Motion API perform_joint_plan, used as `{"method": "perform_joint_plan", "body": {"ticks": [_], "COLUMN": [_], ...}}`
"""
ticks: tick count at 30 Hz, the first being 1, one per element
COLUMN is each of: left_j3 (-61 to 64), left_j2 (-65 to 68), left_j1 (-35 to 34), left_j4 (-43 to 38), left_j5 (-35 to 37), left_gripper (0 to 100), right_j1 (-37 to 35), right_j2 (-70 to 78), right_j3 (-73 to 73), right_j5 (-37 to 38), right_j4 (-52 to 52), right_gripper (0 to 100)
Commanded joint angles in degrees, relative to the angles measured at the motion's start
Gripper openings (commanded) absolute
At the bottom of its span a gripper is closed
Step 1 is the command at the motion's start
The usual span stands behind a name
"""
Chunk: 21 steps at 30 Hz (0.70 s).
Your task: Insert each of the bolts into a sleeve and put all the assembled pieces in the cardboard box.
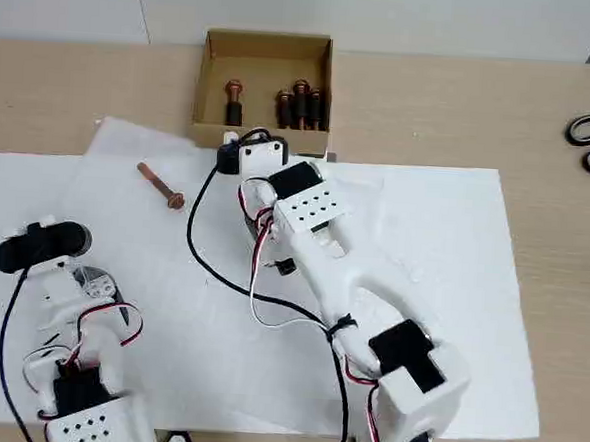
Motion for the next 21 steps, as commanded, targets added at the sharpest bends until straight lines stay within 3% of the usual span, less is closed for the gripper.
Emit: {"method": "perform_joint_plan", "body": {"ticks": [1,8,11,15,21], "left_j3": [-0.3,-1.1,-6.6,-11.7,-17.5], "left_j2": [-0.5,-0.4,-0.1,0.0,0.0], "left_j1": [0.2,1.4,1.8,1.7,1.5], "left_j4": [-1.5,-0.9,3.3,6.2,6.8], "left_j5": [-0.1,-0.3,-0.6,-10.3,-12.7], "left_gripper": [0,0,0,3,12], "right_j1": [0.2,2.2,3.6,5.1,7.5], "right_j2": [-3.6,-3.7,-3.7,-3.7,-4.2], "right_j3": [-2.9,-3.3,-5.9,-9.8,-11.3], "right_j5": [0.1,-2.9,-4.1,-5.6,-5.6], "right_j4": [0.6,2.9,5.1,9.3,10.3], "right_gripper": [0.2,0.2,0.2,0.2,0.2]}}
